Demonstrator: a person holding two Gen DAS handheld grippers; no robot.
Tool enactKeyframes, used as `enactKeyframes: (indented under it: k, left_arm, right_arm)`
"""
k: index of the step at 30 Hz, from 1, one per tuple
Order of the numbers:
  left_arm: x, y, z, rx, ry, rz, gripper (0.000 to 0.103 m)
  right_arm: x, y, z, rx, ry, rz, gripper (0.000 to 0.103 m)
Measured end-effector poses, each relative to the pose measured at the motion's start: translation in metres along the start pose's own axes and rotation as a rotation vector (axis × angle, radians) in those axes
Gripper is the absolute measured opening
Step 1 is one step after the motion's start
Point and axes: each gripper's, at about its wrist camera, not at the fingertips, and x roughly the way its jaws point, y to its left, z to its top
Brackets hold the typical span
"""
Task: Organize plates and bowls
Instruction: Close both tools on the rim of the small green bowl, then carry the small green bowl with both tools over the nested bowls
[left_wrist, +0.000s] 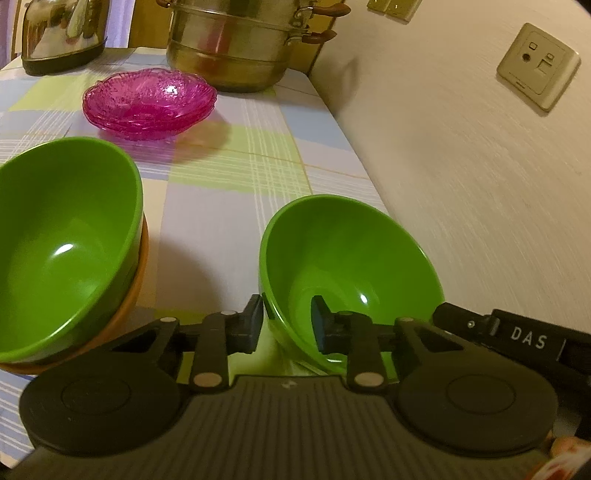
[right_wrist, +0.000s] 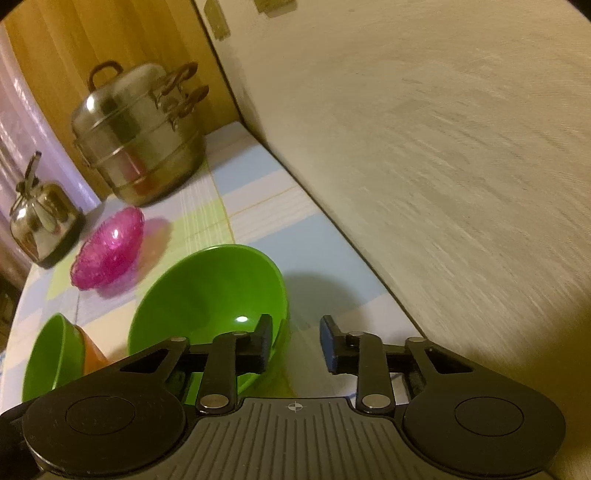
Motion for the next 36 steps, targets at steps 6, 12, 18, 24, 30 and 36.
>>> enactKeyframes:
  k: [6, 12, 18, 24, 30, 36]
  left_arm:
    - [0.008, 0.005, 0.002, -0.016, -0.002, 0.010, 0.021]
    - [0.012, 0.003, 0.003, -0.007, -0.004, 0.018, 0.018]
    - [0.011, 0.003, 0.003, -0.006, 0.008, 0.010, 0.018]
    - [0.003, 0.001, 0.005, 0.009, 0.006, -0.013, 0.018]
    - [-0.015, -0.004, 0.009, 0.017, -0.003, -0.058, 0.018]
    - [-0.049, -0.004, 0.016, 0.027, -0.041, -0.094, 0.018]
  right_arm:
    - [0.016, 0.003, 0.003, -0.025, 0.027, 0.005, 0.021]
    - [0.031, 0.006, 0.004, -0.046, 0.051, 0.010, 0.012]
    - [0.034, 0.009, 0.004, -0.054, 0.050, -0.005, 0.010]
    - [0.023, 0.008, -0.001, -0.047, 0.039, -0.013, 0.010]
    - [0.002, 0.006, -0.004, -0.029, 0.019, -0.032, 0.010]
    - [-0.033, 0.017, 0.000, -0.029, -0.029, -0.037, 0.010]
